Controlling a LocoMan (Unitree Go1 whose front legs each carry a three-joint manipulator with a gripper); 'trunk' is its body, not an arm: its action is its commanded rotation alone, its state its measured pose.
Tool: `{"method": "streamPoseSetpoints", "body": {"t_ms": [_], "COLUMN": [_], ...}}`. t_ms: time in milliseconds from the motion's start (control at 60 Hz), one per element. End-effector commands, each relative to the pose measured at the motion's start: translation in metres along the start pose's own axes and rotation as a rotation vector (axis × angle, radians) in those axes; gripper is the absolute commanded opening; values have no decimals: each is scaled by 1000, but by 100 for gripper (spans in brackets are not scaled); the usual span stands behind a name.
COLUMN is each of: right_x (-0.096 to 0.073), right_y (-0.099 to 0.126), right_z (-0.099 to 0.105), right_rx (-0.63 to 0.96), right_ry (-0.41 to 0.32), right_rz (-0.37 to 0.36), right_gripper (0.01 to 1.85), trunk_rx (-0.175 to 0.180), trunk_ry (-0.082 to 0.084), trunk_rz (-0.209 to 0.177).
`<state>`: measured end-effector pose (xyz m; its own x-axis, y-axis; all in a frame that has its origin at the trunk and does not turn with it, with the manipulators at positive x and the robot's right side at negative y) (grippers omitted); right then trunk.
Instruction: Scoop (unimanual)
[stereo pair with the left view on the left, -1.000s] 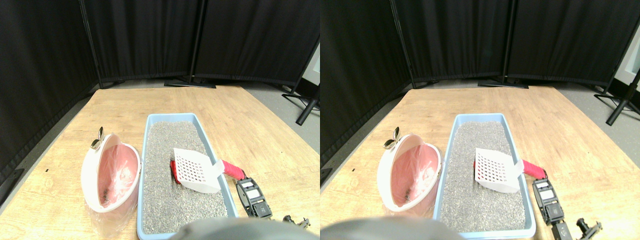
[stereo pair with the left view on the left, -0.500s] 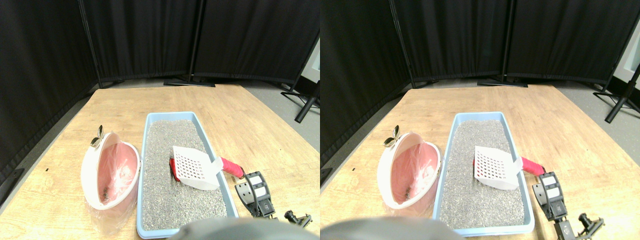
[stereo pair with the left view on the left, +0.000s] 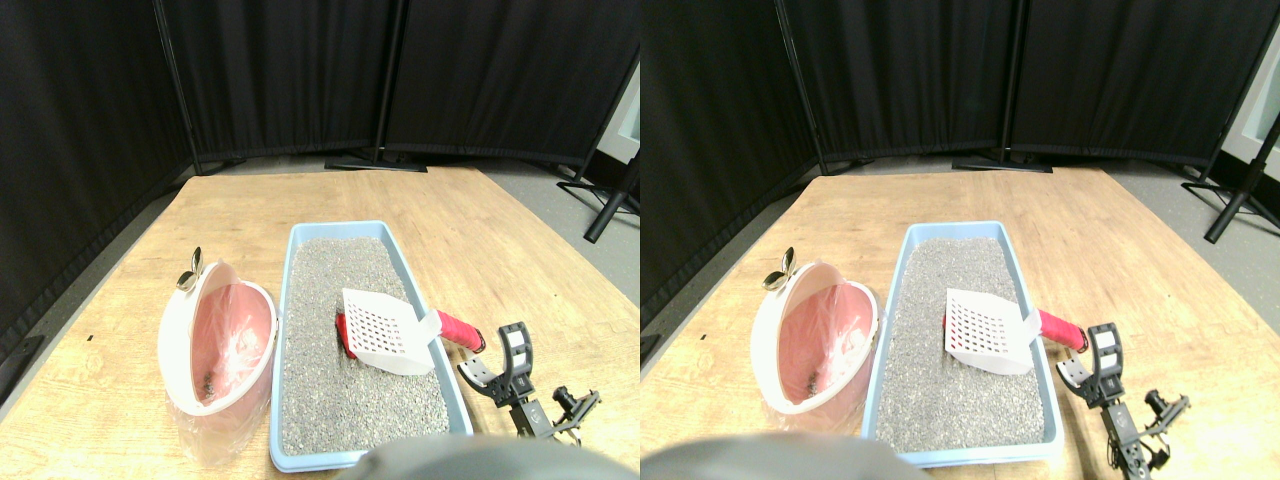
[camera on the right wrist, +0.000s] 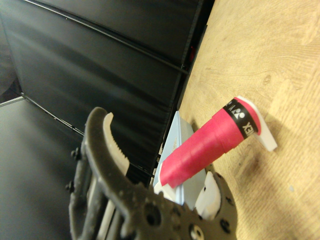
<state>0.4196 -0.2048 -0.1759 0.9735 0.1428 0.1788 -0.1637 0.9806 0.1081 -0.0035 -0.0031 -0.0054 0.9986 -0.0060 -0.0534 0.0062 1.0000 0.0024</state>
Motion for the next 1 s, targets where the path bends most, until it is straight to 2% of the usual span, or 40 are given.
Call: {"method": "streamPoseSetpoints", "body": {"t_ms": [17, 183, 217, 450, 467, 533, 833, 1000], "right_x": [7, 14, 16, 25, 26, 28, 36, 41], "right_y": [0, 0, 0, 1, 1, 0, -6, -9], "right_z": [-1, -10, -11, -20, -21, -21, -26, -28], "right_rx": [32, 58, 63, 68, 68, 75, 107, 131], "right_ry": [10, 13, 24, 83, 88, 109, 137, 164], "right_rz": [-23, 2, -5, -20, -22, -37, -61, -74], "right_gripper": [93, 91, 92, 91, 91, 91, 91, 92], "trunk_rx": [-17, -18, -20, -20, -26, -26, -26, -33], "trunk_ry": [22, 28, 33, 33, 38, 39, 41, 42], "trunk_rz": [11, 17, 19, 19, 17, 15, 6, 18]}}
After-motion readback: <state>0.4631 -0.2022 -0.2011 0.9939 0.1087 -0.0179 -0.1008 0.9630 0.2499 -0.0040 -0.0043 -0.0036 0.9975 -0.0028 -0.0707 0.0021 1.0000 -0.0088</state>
